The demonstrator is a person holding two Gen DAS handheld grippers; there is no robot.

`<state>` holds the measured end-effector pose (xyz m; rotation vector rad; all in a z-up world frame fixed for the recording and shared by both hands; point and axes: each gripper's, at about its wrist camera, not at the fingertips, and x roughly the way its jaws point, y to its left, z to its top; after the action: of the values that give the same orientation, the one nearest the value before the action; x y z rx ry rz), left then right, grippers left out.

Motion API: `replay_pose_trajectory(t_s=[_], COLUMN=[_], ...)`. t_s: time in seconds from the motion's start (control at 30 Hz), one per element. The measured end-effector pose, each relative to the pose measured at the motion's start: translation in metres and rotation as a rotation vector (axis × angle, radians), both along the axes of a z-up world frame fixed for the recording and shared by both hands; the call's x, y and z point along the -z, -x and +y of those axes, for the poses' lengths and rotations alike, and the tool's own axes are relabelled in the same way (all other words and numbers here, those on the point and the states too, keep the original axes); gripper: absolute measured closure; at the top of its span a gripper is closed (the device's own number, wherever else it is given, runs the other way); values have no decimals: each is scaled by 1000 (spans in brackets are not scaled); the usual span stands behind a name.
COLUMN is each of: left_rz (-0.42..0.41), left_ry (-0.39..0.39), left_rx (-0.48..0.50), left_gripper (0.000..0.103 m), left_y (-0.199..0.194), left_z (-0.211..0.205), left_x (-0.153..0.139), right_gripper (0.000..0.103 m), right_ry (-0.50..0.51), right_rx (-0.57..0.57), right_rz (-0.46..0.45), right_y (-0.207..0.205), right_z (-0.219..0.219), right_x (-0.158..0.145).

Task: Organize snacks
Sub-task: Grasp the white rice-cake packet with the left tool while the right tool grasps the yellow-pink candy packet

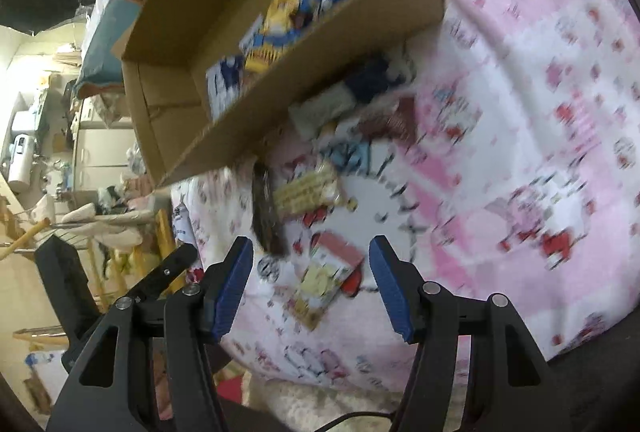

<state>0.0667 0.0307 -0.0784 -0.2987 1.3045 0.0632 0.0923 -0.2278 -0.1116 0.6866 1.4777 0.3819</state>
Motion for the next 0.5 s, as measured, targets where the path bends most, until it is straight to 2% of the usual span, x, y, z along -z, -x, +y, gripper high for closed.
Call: replay_pose_trajectory(t_s=[0.1, 0.23, 0.27, 0.37, 0.5], left_rz=[-7, -10, -13, -24, -30], left_ry=[16, 45, 50, 50, 43], left_rx=[-22, -55, -61, -59, -47], left_gripper=[77, 77, 77, 77, 76], left_y=[9, 13, 13, 13, 13], left_z=[7, 13, 14, 11, 8], left_x=[-4, -5, -6, -6, -6], right_gripper=[39, 43, 49, 50, 55], right_ry=[1, 63, 100, 192, 245], right_rx=[-45, -148, -189, -272, -318], right_rz=[54, 102, 93, 44, 7], right_y=[2, 8, 9, 10, 9], right_z=[17, 46, 56, 74, 81], right_x=[14, 35, 38, 37, 37])
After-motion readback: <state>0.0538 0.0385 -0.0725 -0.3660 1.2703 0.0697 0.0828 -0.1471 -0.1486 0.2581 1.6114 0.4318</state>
